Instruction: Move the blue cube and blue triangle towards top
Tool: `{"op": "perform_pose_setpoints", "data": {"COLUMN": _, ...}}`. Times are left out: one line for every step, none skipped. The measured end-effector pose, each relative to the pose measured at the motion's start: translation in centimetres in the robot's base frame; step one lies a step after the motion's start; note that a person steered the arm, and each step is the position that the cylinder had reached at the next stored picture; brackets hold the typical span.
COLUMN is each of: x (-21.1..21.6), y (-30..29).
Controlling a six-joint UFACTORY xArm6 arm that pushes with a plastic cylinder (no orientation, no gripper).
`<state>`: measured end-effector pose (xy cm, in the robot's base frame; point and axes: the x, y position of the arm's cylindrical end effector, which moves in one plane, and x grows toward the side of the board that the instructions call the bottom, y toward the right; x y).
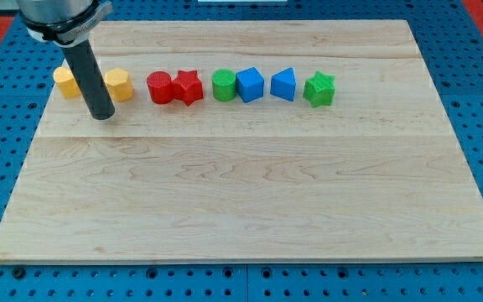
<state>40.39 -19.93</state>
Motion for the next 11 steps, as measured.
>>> {"op": "perform_pose_setpoints", "data": {"x": 0.2, "y": 3.4}}
{"op": "perform_pose_setpoints", "data": {"x": 0.2, "y": 11.6}}
{"op": "perform_pose_setpoints", "data": {"x": -0.6, "y": 17.0}}
{"op": "perform_pose_setpoints", "data": {"x": -3.5, "y": 19.5}}
{"op": "perform_pose_setpoints", "data": {"x": -6.6, "y": 21.9}}
{"op": "perform_pose_setpoints", "data": {"x": -10.5, "y": 24.2}}
{"op": "perform_pose_setpoints", "data": {"x": -12.0, "y": 25.7}}
{"op": "perform_pose_setpoints", "data": {"x": -10.6, "y": 25.3}}
{"op": "perform_pose_setpoints", "data": {"x": -6.3, "y": 25.3}}
{"op": "perform_pose_setpoints", "data": {"x": -3.4, "y": 25.0}}
{"op": "perform_pose_setpoints", "data": {"x": -2.5, "y": 26.5}}
